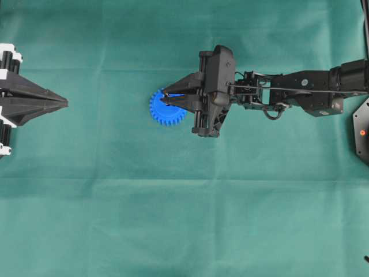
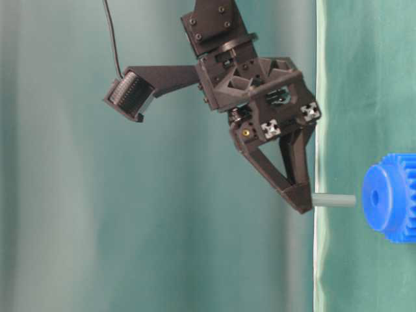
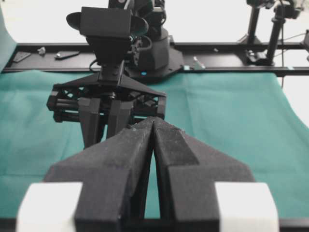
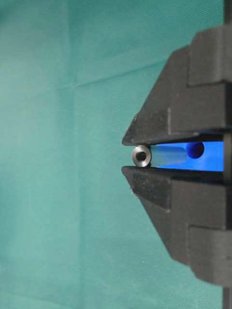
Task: Insert the shaft placed at a random location into the center hole of the medium gear at another random location.
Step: 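Carry the shaft left with the right gripper over the blue gear's hole, then lower the shaft into the gear's center hole with the right gripper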
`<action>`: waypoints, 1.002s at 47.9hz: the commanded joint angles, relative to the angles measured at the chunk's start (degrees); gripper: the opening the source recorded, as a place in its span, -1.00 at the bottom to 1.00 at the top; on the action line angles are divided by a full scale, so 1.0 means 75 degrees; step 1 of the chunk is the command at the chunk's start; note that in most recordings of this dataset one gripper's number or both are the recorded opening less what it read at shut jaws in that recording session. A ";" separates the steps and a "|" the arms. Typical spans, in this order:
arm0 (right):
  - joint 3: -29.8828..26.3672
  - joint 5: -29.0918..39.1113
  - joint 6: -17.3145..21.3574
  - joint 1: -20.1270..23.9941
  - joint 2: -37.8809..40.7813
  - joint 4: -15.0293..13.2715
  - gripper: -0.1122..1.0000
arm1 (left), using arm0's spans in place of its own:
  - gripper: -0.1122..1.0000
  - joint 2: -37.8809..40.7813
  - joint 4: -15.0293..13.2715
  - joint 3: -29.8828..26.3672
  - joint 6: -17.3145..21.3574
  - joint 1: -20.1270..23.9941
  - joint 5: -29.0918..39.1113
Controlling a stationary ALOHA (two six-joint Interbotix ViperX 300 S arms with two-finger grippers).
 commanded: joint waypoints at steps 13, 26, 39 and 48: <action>-0.0246 -0.0070 -0.0117 0.0012 0.0258 0.0000 -0.56 | -0.80 0.0059 0.0023 -0.0129 -0.0012 0.0000 -0.0035; -0.0246 -0.0070 -0.0129 0.0012 0.0270 0.0000 -0.56 | -0.80 0.0059 0.0023 -0.0129 -0.0012 0.0000 -0.0035; -0.0211 -0.0035 -0.0152 -0.0070 -0.0023 -0.0023 -0.56 | -0.80 0.0059 0.0023 -0.0141 -0.0023 0.0000 -0.0023; -0.0117 -0.0023 -0.0152 -0.0070 -0.0316 -0.0059 -0.56 | -0.80 0.0059 0.0023 -0.0129 -0.0023 0.0000 -0.0023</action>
